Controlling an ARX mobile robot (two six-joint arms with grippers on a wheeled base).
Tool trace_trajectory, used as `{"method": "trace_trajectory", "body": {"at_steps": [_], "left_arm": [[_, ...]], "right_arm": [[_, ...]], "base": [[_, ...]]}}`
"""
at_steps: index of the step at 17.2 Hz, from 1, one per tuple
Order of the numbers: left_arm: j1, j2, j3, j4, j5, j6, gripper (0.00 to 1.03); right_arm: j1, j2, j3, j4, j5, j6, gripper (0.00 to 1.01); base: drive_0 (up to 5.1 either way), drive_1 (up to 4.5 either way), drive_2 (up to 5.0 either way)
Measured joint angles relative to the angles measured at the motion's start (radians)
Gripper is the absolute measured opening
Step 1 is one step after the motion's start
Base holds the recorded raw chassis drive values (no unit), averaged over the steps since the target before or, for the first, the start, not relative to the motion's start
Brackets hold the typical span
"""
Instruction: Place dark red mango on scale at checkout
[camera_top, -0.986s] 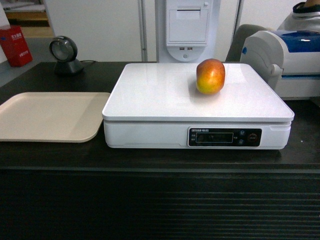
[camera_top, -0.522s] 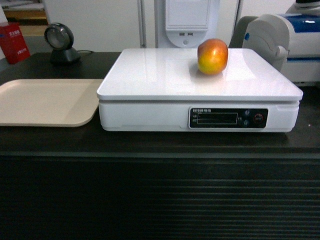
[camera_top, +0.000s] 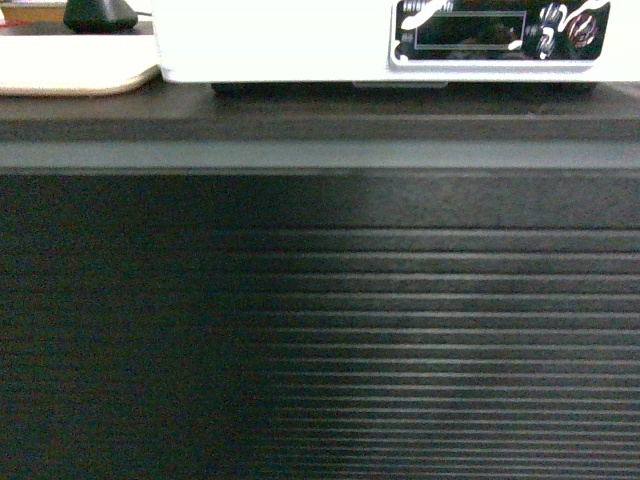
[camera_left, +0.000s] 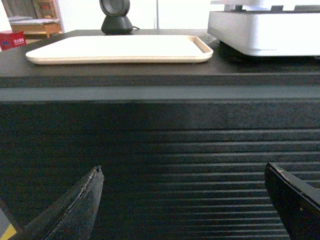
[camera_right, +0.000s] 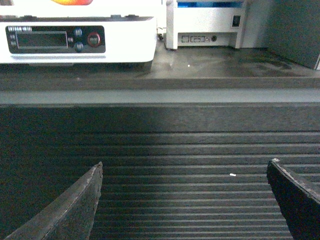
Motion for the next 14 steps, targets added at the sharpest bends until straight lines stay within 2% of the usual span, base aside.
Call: {"method": "trace_trajectory", "body": {"at_steps": [14], "left_arm": [[0.0, 0.0, 0.0, -0.004, 0.0, 0.0, 0.98]], "right_arm": [[0.0, 0.0, 0.0, -0.003, 0.0, 0.0, 0.98]], "base": [[0.0, 0.0, 0.0]]}}
